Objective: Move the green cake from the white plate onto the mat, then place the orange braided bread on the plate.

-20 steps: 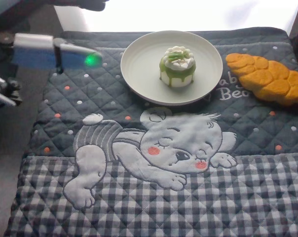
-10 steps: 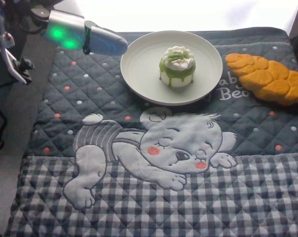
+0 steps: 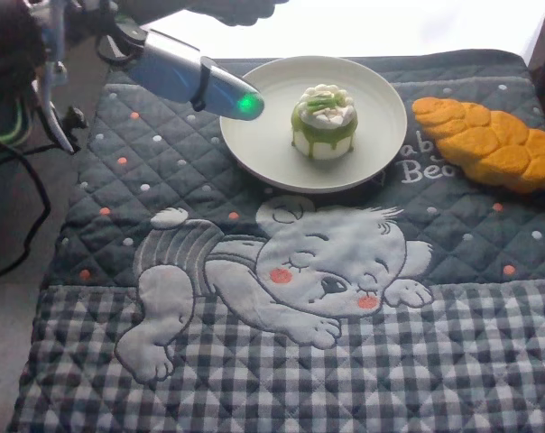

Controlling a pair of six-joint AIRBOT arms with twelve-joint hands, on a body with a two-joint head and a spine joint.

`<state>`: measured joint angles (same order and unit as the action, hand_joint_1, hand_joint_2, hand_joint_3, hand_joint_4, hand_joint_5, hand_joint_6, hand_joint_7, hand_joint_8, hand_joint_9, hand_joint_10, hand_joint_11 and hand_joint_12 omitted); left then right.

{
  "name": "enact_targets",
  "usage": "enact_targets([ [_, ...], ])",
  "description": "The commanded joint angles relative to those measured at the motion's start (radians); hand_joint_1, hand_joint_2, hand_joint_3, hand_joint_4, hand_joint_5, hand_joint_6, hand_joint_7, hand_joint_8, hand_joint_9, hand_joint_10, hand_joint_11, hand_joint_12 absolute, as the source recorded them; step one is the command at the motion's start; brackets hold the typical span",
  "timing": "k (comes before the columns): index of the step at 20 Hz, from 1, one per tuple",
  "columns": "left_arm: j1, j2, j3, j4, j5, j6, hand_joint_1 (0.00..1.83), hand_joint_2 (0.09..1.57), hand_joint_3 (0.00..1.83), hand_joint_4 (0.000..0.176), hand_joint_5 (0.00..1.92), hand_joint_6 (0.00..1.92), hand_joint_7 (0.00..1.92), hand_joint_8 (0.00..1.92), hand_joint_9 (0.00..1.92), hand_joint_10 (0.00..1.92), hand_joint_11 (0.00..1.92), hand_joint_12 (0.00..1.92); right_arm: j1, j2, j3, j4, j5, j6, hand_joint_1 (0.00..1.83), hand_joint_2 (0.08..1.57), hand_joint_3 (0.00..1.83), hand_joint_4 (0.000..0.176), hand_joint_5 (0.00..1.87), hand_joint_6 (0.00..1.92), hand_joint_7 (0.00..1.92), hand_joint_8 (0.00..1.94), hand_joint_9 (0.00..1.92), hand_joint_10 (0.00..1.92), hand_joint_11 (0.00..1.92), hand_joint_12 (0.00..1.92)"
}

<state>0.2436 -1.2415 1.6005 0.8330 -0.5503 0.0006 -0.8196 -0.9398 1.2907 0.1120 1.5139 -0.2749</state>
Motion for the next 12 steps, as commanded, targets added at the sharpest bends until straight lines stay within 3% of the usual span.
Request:
enact_targets([
  [1, -0.019, -0.009, 0.005, -0.019, -0.052, -0.013, 0.67, 0.88, 0.01, 0.012, 0.32, 0.01, 0.44, 0.0, 0.5, 0.0, 0.34, 0.45, 0.008, 0.006, 0.007, 0.036, 0.122, -0.001, 0.69, 0.72, 0.0, 0.166, 0.27, 0.01, 0.35, 0.01, 0.25, 0.01, 0.0, 0.85],
  [2, -0.025, -0.032, 0.015, 0.015, -0.032, -0.021, 0.7, 0.86, 0.0, 0.048, 0.34, 0.0, 0.47, 0.0, 0.51, 0.0, 0.33, 0.56, 0.008, 0.004, 0.007, 0.036, 0.122, -0.002, 0.68, 0.72, 0.0, 0.169, 0.28, 0.0, 0.36, 0.0, 0.26, 0.01, 0.0, 0.87],
  [3, -0.029, -0.053, 0.027, 0.045, -0.018, -0.031, 0.71, 0.85, 0.0, 0.063, 0.33, 0.0, 0.47, 0.0, 0.5, 0.0, 0.28, 0.65, 0.008, 0.004, 0.007, 0.035, 0.122, -0.002, 0.67, 0.73, 0.0, 0.164, 0.27, 0.0, 0.36, 0.0, 0.26, 0.01, 0.0, 0.88],
  [4, -0.033, -0.078, 0.041, 0.09, -0.006, -0.055, 0.7, 0.84, 0.0, 0.026, 0.35, 0.01, 0.48, 0.01, 0.51, 0.01, 0.26, 0.67, 0.008, 0.002, 0.007, 0.032, 0.122, -0.002, 0.67, 0.74, 0.0, 0.158, 0.27, 0.0, 0.36, 0.0, 0.27, 0.01, 0.0, 0.92],
  [5, -0.038, -0.093, 0.052, 0.123, 0.004, -0.078, 0.71, 0.83, 0.0, 0.01, 0.36, 0.0, 0.5, 0.0, 0.53, 0.0, 0.29, 0.63, 0.008, 0.0, 0.007, 0.03, 0.122, -0.002, 0.66, 0.76, 0.01, 0.149, 0.26, 0.0, 0.36, 0.0, 0.27, 0.01, 0.0, 0.96],
  [8, -0.058, -0.145, 0.082, 0.245, 0.058, -0.133, 0.63, 0.8, 0.0, 0.099, 0.33, 0.0, 0.46, 0.0, 0.54, 0.0, 0.3, 0.53, 0.008, -0.005, 0.005, 0.022, 0.138, -0.002, 0.63, 0.83, 0.02, 0.16, 0.24, 0.0, 0.35, 0.0, 0.26, 0.0, 0.0, 1.02],
  [9, -0.062, -0.161, 0.089, 0.272, 0.074, -0.133, 0.63, 0.79, 0.0, 0.105, 0.34, 0.0, 0.45, 0.0, 0.53, 0.0, 0.28, 0.53, 0.008, -0.006, 0.003, 0.019, 0.146, -0.002, 0.64, 0.89, 0.02, 0.129, 0.21, 0.0, 0.31, 0.0, 0.22, 0.0, 0.0, 0.99],
  [10, -0.064, -0.17, 0.093, 0.29, 0.086, -0.133, 0.63, 0.77, 0.0, 0.104, 0.36, 0.0, 0.48, 0.0, 0.55, 0.0, 0.25, 0.62, 0.008, -0.006, 0.002, 0.015, 0.152, -0.002, 0.66, 0.89, 0.01, 0.124, 0.23, 0.01, 0.33, 0.01, 0.23, 0.01, 0.0, 0.99],
  [11, -0.067, -0.18, 0.097, 0.307, 0.097, -0.133, 0.64, 0.78, 0.0, 0.094, 0.37, 0.0, 0.49, 0.0, 0.57, 0.0, 0.23, 0.73, 0.008, -0.006, 0.0, 0.011, 0.156, -0.002, 0.64, 0.9, 0.01, 0.138, 0.25, 0.0, 0.34, 0.0, 0.24, 0.01, 0.0, 1.02],
  [12, -0.07, -0.192, 0.1, 0.328, 0.111, -0.133, 0.64, 0.78, 0.0, 0.121, 0.35, 0.01, 0.46, 0.01, 0.55, 0.01, 0.18, 0.87, 0.008, -0.006, -0.003, 0.006, 0.16, -0.002, 0.61, 0.9, 0.0, 0.138, 0.24, 0.0, 0.32, 0.0, 0.22, 0.0, 0.0, 1.01],
])
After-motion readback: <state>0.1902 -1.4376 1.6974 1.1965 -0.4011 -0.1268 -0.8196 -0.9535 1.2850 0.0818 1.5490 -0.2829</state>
